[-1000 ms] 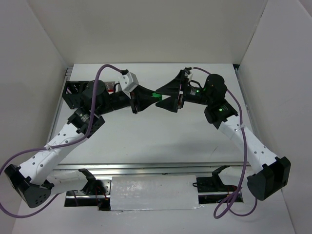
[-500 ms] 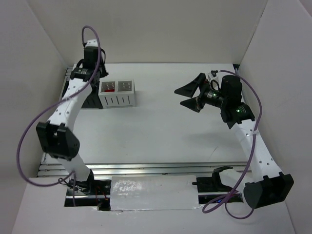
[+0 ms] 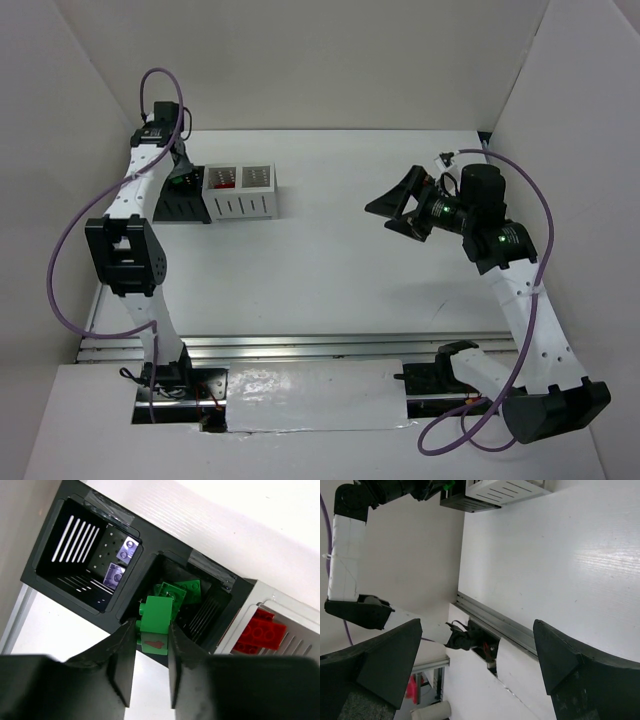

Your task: Sort the legos into containers by color

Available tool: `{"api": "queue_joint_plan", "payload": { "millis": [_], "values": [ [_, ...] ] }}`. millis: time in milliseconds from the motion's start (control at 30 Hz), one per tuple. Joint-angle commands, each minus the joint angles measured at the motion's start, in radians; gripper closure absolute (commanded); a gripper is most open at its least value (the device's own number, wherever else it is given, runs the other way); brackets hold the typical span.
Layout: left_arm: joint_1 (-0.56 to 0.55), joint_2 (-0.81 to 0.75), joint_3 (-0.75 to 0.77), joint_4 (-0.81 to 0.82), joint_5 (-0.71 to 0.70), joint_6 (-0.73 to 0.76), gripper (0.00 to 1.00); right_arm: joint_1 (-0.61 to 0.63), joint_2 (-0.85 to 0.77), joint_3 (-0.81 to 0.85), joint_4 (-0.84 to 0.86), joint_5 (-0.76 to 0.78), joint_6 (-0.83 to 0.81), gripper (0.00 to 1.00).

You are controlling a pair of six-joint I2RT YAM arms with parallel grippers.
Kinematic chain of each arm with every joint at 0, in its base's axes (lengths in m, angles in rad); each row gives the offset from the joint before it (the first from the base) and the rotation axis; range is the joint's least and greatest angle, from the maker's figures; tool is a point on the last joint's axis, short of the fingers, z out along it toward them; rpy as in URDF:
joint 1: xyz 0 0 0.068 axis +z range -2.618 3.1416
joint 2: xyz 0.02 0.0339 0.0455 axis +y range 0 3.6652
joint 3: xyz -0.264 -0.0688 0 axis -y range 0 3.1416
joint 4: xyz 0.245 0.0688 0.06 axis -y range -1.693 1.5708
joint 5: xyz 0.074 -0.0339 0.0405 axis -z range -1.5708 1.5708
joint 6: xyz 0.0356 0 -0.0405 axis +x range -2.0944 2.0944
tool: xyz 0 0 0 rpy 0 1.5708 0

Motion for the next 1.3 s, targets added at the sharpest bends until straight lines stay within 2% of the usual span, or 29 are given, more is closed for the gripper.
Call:
{"api": "queue_joint_plan", "payload": {
  "millis": [0,67,100,167,300,333,367,400,533,567,600,667,700,767,900,1100,1267],
  "values": [
    [-0.003,-0.037,0.004,0.005,0.015,-0.016,0.57,0.003,-0.024,0.042,-0.029,0.002,-0.044,0.00],
    [-0.003,-0.045,-0.011,0.011,0.016,-0.022,0.45,0.003,-0.024,0.043,-0.029,-0.001,-0.044,0.00],
    [-0.002,-0.048,-0.028,0.011,0.015,-0.025,0.36,0.003,-0.024,0.045,-0.030,-0.003,-0.044,0.00],
    [0.001,-0.060,-0.047,0.020,0.009,-0.031,0.27,0.001,-0.022,0.048,-0.029,-0.001,-0.044,0.00],
    [0.009,-0.083,-0.064,0.025,0.015,-0.031,0.18,0.003,-0.016,0.060,-0.042,-0.001,-0.067,0.00],
    [0.010,-0.097,-0.056,0.019,0.024,-0.027,0.13,0.003,-0.010,0.087,-0.056,0.006,-0.083,0.00],
    [0.010,-0.109,-0.039,-0.003,0.029,-0.022,0.02,0.003,-0.007,0.109,-0.100,0.037,-0.125,0.00],
    [0.007,-0.143,-0.034,-0.006,0.038,-0.005,0.01,0.001,-0.005,0.164,-0.131,0.066,-0.148,0.00],
    [-0.031,-0.284,-0.056,-0.036,0.033,0.044,0.00,0.012,-0.020,0.350,-0.329,0.343,-0.286,0.00],
    [-0.036,-0.324,-0.112,-0.038,0.042,0.047,0.01,0.013,-0.031,0.380,-0.389,0.453,-0.332,0.01],
    [-0.066,-0.415,-0.144,-0.034,0.041,0.050,0.00,0.013,-0.043,0.411,-0.413,0.503,-0.348,0.00],
    [-0.097,-0.497,-0.213,-0.056,0.014,0.056,0.01,0.044,-0.063,0.508,-0.501,0.603,-0.376,0.01],
    [-0.106,-0.574,-0.232,-0.088,0.000,0.070,0.01,0.067,-0.074,0.561,-0.524,0.729,-0.377,0.00],
    [-0.134,-0.655,-0.293,-0.116,-0.046,0.074,0.01,0.076,-0.082,0.611,-0.592,0.784,-0.376,0.00],
    [-0.160,-0.925,-0.437,-0.106,-0.050,0.093,0.01,0.084,-0.154,0.632,-0.625,0.829,-0.377,0.01],
    [-0.201,-1.094,-0.551,-0.231,-0.116,0.006,0.00,0.142,-0.255,0.524,-0.645,0.901,-0.359,0.01],
    [-0.243,-1.191,-0.554,-0.309,-0.197,-0.059,0.00,0.151,-0.272,0.551,-0.679,0.932,-0.354,0.01]
  ]
}}
